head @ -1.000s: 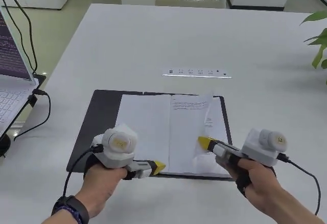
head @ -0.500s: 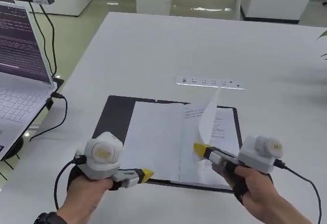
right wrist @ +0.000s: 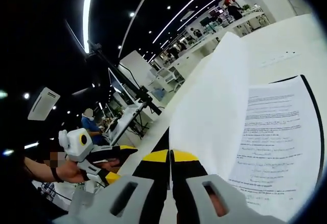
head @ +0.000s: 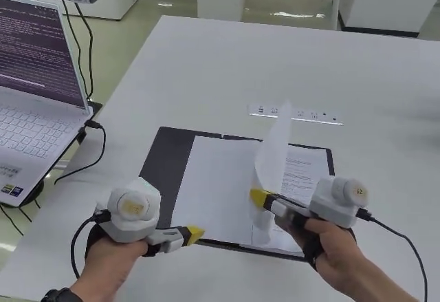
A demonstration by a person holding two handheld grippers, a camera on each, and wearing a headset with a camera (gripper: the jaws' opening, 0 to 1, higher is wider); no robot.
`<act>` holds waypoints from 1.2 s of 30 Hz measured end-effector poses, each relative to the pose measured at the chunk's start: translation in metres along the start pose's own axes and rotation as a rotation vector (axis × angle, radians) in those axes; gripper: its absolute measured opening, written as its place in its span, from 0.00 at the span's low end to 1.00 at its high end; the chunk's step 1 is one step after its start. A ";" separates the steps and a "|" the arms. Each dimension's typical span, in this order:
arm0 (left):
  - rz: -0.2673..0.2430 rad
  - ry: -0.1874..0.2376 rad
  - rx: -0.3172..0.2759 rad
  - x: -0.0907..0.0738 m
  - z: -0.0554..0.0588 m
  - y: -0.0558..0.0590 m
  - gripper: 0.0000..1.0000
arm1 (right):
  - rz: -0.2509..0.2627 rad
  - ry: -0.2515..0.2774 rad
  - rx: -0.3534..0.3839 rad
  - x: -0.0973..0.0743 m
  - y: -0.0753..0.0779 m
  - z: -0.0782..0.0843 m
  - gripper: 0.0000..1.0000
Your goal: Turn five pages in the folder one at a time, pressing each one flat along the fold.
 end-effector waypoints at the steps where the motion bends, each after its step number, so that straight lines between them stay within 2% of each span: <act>1: -0.001 0.001 -0.001 -0.001 0.000 -0.001 0.70 | -0.003 -0.003 -0.001 0.001 -0.001 0.000 0.00; 6: -0.015 0.010 -0.011 -0.007 0.002 -0.005 0.70 | -0.026 -0.015 -0.007 0.010 -0.010 0.000 0.00; 19: -0.038 0.033 -0.045 -0.019 0.010 -0.007 0.70 | -0.082 -0.066 -0.016 0.036 -0.032 0.009 0.00; 25: -0.051 0.033 -0.064 -0.024 0.017 -0.011 0.70 | -0.099 -0.084 -0.018 0.044 -0.039 0.013 0.00; 31: -0.059 0.034 -0.073 -0.027 0.020 -0.013 0.69 | -0.110 -0.102 -0.020 0.052 -0.043 0.016 0.00; 36: -0.064 0.042 -0.102 -0.028 0.022 -0.016 0.69 | -0.116 -0.124 -0.019 0.057 -0.045 0.021 0.00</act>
Point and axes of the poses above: the centre of the closed fingertips' face, and the gripper's own axes: x roughly forward along the fingers, y roughly to its right, z roughly out of its underside, the point moved 9 cm from there along -x, roughly backward along the fingers, and after that the axes turned 8 degrees about z, right-handed, at the moved point
